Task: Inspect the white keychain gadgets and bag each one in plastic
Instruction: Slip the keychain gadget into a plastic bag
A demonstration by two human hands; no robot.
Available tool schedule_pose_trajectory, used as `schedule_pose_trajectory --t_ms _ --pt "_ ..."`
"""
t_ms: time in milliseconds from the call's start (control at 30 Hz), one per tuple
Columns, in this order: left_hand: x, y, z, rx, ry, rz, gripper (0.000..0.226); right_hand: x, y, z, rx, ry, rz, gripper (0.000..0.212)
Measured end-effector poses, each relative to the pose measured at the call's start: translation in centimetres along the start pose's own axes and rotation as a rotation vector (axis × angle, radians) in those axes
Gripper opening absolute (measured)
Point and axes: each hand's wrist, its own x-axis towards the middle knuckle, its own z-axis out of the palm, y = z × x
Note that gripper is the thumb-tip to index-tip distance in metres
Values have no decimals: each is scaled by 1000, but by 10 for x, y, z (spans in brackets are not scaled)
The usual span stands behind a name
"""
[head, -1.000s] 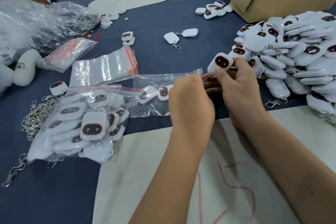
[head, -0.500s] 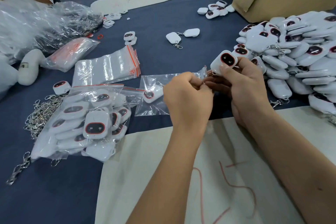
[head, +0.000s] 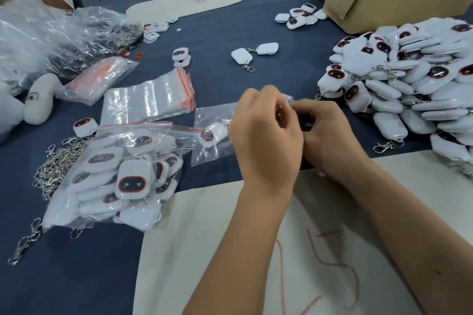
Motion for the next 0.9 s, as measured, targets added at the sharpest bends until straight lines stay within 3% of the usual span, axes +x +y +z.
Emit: schedule_pose_trajectory --t_ms 133,333,500,600,767,900 --pt "-3 4 4 -107 -61 29 15 -4 -8 0 85 7 -49 42" --pt "-2 7 4 -295 -84 -14 21 -3 -11 3 225 96 -6 10" --pt "-8 14 6 -323 -144 3 22 -4 0 -4 -197 515 45 21" --pt "-11 12 8 -266 -239 73 21 -2 5 -14 -474 638 128 23" --pt "-11 10 10 -10 -332 152 8 1 11 -13 -824 402 292 45" --pt "-11 1 12 40 -422 -3 23 2 10 -12 -835 395 210 49"
